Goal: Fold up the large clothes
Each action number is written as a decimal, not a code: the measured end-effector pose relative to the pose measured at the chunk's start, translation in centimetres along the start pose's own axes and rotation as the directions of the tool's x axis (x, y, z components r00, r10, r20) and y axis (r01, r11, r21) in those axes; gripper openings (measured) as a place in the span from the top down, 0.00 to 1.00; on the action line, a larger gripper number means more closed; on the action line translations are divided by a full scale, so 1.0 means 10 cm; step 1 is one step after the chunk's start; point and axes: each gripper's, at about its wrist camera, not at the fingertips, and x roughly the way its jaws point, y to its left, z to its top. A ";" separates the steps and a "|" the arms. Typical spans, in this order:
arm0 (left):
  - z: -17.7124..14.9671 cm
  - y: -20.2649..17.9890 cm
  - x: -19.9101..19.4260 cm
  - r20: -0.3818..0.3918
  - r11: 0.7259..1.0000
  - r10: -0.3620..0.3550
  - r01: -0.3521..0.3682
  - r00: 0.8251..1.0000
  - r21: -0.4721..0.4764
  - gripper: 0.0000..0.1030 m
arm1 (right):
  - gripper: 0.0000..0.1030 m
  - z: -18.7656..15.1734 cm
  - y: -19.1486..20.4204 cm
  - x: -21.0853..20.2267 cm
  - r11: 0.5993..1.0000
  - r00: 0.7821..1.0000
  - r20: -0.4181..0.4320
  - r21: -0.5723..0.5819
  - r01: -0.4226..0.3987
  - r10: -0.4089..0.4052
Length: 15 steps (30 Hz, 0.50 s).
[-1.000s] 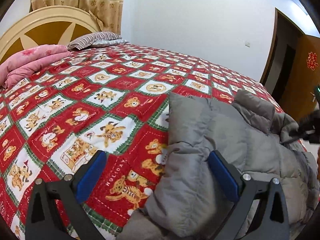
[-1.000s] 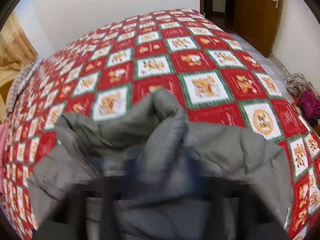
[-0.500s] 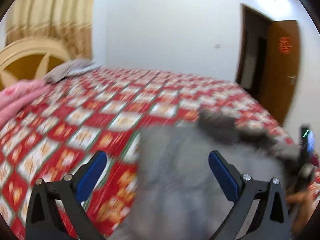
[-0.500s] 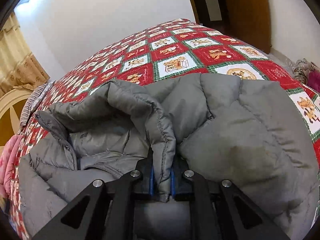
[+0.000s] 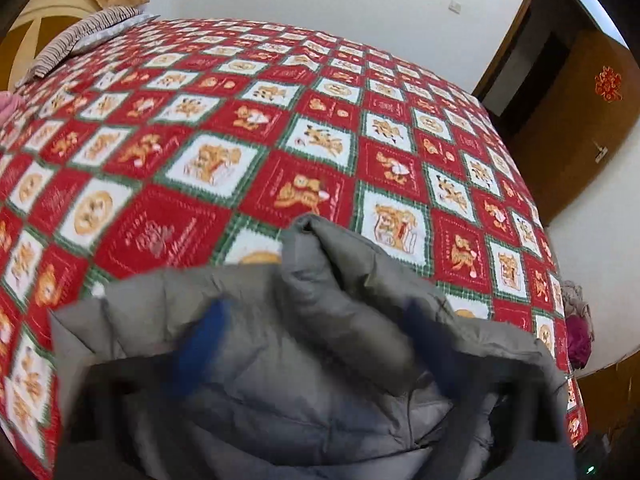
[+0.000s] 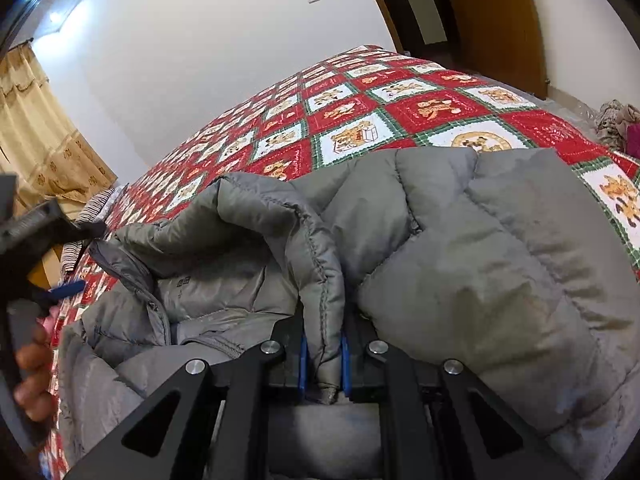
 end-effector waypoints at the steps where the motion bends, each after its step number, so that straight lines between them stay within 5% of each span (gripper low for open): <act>1: -0.04 0.00 0.02 -0.015 1.000 0.003 -0.003 1.000 0.015 0.89 | 0.90 0.00 -0.01 0.00 1.000 1.000 0.000 0.002 -0.002 0.002; 7: -0.46 0.04 -0.14 0.023 0.994 0.052 -0.054 0.998 0.098 0.92 | 0.90 0.01 -0.05 0.02 1.000 1.000 -0.002 0.023 -0.018 0.018; 11: -0.61 0.32 0.00 0.056 0.996 0.085 -0.087 0.995 0.037 0.87 | 0.90 0.01 -0.06 0.03 0.999 1.000 -0.001 0.030 -0.019 0.020; 15: -0.79 0.41 0.00 0.175 0.996 0.084 -0.084 0.981 -0.006 0.86 | 0.89 0.01 -0.05 0.03 0.999 1.000 -0.001 0.029 -0.018 0.018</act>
